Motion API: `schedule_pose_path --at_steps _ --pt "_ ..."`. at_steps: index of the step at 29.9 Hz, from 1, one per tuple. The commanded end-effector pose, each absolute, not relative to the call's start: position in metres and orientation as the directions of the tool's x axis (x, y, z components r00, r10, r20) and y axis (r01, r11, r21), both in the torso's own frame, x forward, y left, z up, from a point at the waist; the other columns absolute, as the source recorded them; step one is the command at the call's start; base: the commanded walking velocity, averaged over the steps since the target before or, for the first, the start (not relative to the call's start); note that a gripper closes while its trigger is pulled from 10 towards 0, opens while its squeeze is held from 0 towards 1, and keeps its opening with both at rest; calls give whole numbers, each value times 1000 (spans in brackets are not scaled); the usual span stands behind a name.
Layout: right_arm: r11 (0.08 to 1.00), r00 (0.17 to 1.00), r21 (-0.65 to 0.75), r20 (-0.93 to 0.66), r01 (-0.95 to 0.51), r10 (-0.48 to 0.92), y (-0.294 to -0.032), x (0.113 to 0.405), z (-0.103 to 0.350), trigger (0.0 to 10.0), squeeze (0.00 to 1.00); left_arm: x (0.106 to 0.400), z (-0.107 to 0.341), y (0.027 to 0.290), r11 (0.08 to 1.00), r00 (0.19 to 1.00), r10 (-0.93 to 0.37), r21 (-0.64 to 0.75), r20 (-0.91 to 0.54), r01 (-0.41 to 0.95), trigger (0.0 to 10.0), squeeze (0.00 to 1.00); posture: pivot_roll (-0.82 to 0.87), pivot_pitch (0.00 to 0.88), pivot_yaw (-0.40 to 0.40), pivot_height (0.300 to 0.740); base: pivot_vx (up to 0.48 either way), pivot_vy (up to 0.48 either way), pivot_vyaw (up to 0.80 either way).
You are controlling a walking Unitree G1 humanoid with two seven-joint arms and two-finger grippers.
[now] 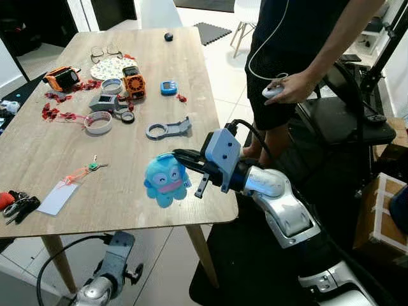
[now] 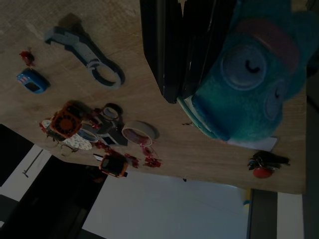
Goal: Hang keys on a hook
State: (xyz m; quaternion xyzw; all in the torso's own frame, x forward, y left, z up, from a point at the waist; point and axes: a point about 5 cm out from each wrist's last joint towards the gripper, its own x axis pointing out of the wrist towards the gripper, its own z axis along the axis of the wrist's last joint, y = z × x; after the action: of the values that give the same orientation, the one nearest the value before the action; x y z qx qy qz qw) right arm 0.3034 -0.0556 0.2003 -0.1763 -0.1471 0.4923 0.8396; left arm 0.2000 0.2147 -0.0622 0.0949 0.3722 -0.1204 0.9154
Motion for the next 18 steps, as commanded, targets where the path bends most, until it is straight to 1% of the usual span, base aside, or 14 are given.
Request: schedule_pose_path --at_steps 1,7,10,11,18 --pt "461 479 -448 80 -766 874 -57 303 201 10000 0 187 -69 220 958 654 -131 74 -745 277 10000 0 -96 44 51 740 0 0 0" --pt "462 479 -446 82 -767 874 -57 303 201 10000 0 184 -71 222 962 648 -110 84 -754 261 10000 0 -84 45 49 740 -41 0 0" --pt "460 477 -445 82 -768 875 -56 303 201 10000 0 184 -71 222 962 648 -107 86 -754 259 10000 0 -84 45 49 740 -325 0 0" --pt "460 476 -445 82 -768 875 -56 304 201 10000 0 184 -71 222 962 648 -107 86 -754 259 10000 0 -80 46 46 740 0 0 0" --pt "459 475 -444 82 -769 876 -56 304 201 10000 0 185 -71 221 961 650 -110 86 -752 261 10000 0 -82 45 44 740 -243 0 0"
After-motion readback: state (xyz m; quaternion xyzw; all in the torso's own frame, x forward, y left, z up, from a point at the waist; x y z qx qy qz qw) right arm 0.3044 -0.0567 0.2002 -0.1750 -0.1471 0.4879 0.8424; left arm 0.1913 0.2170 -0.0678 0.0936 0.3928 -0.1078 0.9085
